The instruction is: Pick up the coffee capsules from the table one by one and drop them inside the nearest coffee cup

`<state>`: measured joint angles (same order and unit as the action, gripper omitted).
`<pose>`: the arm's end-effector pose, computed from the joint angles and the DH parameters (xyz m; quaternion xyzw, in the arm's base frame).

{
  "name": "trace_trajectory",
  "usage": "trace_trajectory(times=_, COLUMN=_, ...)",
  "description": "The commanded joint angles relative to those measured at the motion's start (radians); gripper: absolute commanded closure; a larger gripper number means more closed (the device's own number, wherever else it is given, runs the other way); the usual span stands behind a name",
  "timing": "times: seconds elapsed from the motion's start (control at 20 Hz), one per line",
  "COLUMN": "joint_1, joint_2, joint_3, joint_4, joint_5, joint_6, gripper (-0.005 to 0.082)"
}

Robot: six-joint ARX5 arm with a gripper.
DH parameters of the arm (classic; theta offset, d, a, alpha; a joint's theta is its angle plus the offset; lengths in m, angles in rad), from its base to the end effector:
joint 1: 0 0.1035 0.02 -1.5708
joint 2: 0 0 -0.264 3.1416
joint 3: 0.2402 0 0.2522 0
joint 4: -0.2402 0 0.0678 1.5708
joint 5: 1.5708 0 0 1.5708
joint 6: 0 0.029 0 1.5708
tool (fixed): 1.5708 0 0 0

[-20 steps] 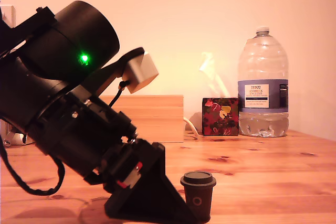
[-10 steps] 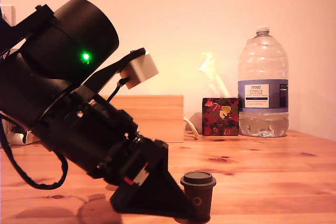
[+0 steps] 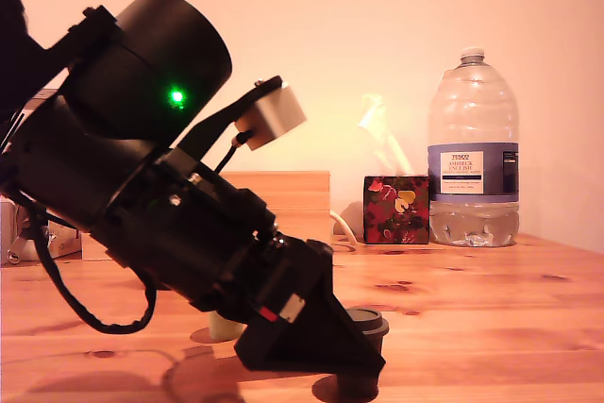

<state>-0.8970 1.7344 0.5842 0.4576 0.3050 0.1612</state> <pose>0.1749 -0.2330 0.1039 0.1611 0.2808 -0.5563 0.7653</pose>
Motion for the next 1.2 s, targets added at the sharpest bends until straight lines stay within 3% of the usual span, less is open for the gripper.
trace_trajectory(times=0.0, joint_1=-0.007, joint_2=0.048, joint_3=0.032, joint_4=-0.021, joint_5=0.000, joint_6=0.005, gripper=0.0319)
trace_trajectory(times=0.4, joint_1=-0.009, joint_2=0.070, joint_3=0.065, joint_4=-0.121, joint_5=-0.024, joint_6=0.017, gripper=0.0332)
trace_trajectory(times=0.95, joint_1=-0.009, joint_2=0.070, joint_3=0.065, joint_4=-0.119, joint_5=-0.025, joint_6=0.026, gripper=0.0576)
trace_trajectory(times=1.15, joint_1=-0.009, joint_2=0.064, joint_3=0.065, joint_4=-0.087, joint_5=-0.021, joint_6=0.023, gripper=0.0592)
